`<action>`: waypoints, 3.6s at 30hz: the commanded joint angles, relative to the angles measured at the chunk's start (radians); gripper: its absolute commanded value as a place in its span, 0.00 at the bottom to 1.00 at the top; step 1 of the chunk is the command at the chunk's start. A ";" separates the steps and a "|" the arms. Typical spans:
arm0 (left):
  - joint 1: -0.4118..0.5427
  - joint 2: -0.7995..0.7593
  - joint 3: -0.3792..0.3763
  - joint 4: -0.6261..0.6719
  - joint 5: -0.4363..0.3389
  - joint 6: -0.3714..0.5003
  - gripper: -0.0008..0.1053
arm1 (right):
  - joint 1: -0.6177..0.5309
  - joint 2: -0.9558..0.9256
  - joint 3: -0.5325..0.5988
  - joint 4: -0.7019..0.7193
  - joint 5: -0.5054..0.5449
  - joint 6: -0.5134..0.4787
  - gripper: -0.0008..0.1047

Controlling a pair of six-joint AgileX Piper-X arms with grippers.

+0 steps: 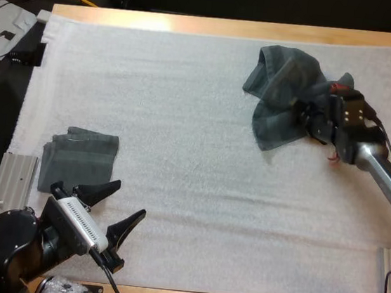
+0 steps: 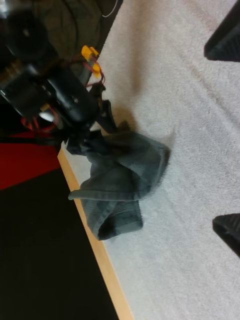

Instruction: Pick towel from pile, fold and stack

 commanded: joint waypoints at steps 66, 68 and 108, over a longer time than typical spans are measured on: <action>-0.005 0.002 -0.007 -0.009 0.011 -0.013 0.58 | 0.356 -0.623 -0.183 0.705 -0.067 -0.441 0.01; -0.006 0.002 -0.007 -0.007 0.012 -0.014 0.58 | 0.405 -0.618 -0.182 0.733 -0.075 -0.430 0.01; -0.004 -0.003 -0.006 0.000 0.016 -0.013 0.58 | 0.446 -0.166 -0.266 0.344 0.109 -0.404 0.68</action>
